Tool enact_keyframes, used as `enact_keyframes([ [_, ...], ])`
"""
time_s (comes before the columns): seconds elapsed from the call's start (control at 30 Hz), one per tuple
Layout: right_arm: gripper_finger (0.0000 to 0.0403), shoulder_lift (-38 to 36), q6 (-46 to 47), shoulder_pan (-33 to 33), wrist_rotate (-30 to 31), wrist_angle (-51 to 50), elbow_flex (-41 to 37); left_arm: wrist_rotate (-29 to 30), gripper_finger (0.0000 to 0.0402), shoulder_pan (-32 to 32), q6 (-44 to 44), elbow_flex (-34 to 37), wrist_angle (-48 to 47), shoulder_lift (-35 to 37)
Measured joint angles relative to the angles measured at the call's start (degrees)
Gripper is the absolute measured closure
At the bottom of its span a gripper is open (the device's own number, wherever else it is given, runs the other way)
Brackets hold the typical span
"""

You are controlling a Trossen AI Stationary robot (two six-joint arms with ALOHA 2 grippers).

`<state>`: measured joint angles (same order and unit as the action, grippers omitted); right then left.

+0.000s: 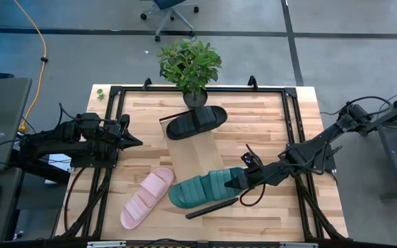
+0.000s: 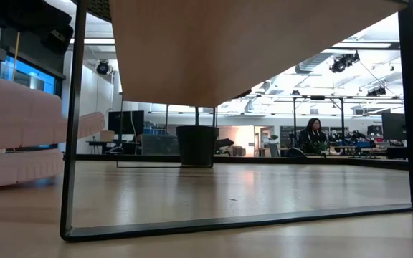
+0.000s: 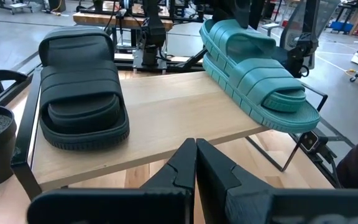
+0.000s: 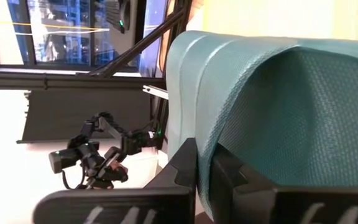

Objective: Pick and place slides into the shelf
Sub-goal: Put the green slides on the shelf

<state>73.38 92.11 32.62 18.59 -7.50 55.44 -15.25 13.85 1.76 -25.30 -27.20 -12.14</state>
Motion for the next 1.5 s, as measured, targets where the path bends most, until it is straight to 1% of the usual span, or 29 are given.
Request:
enact_keyframes([
  [0.3,0.0401,0.01,0.64,-0.30,0.21,-1.46,0.00,0.00,0.0401,0.02,-0.07,0.00,0.01,0.00],
  [0.57,0.0398,0.03,0.60,-1.24,-2.07,-1.67,0.00,0.00,0.0401,0.01,-0.04,0.00,0.01,0.01],
  [0.77,0.0377,0.02,0.61,-2.12,-2.82,-1.78,0.00,0.00,0.0401,0.00,-0.04,0.00,0.00,0.00],
  [1.1,0.0321,0.04,1.91,-2.25,-2.72,-3.51,0.00,0.02,0.0401,0.01,-0.03,0.00,0.00,0.00],
  [1.37,0.0315,-0.05,1.91,-2.25,-2.46,-3.53,-0.02,0.02,0.0401,0.01,-0.03,0.00,0.00,0.01],
  [1.5,0.0315,-1.31,1.77,-2.25,-0.35,-5.08,-0.06,0.02,0.0401,0.02,-0.02,0.00,0.00,0.00],
])
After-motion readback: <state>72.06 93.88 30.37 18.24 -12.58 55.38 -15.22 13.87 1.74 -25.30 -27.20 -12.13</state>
